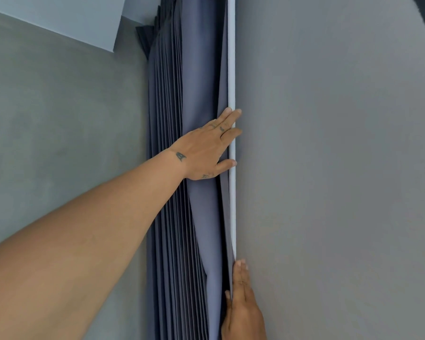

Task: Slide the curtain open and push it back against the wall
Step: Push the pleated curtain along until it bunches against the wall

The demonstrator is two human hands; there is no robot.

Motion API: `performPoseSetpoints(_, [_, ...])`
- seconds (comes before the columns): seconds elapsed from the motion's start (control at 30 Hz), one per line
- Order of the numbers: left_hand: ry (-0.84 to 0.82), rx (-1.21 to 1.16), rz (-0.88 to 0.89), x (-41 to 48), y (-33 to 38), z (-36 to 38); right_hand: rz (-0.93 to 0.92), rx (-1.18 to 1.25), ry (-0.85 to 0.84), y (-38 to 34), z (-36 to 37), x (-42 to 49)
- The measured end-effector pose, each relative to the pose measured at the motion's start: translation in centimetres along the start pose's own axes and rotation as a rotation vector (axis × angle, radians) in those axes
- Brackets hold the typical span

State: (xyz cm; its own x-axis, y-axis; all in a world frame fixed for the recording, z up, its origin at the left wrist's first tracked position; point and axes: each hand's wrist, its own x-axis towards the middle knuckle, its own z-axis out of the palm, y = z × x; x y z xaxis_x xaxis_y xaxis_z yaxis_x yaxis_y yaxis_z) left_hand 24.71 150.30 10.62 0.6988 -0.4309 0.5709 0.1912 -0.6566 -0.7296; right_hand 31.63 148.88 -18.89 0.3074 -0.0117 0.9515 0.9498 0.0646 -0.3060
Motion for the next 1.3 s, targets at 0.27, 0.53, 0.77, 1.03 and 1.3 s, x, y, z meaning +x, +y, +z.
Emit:
performPoseSetpoints(0.27, [-0.048, -0.04, -0.056, -0.2, -1.4, 1.0, -0.113, -0.16, 0.064, 0.7, 0.1, 1.4])
performPoseSetpoints(0.53, [-0.117, -0.083, -0.123, -0.3, -2.3, 1.5, -0.043, -0.182, 0.037, 0.1, -0.6, 2.3])
performPoseSetpoints(0.77, [-0.15, -0.076, -0.121, -0.5, -1.9, 1.0, 0.02, -0.198, -0.048, -0.5, -0.8, 1.6])
performPoseSetpoints(1.03, [-0.148, -0.018, -0.064, -0.8, -0.9, 0.1, 0.114, -0.182, -0.229, -0.4, -1.2, 0.0])
performPoseSetpoints(1.3, [-0.116, 0.139, 0.0, -1.6, 0.7, -0.4, 0.181, -0.099, -0.218, -2.3, -3.6, -1.0])
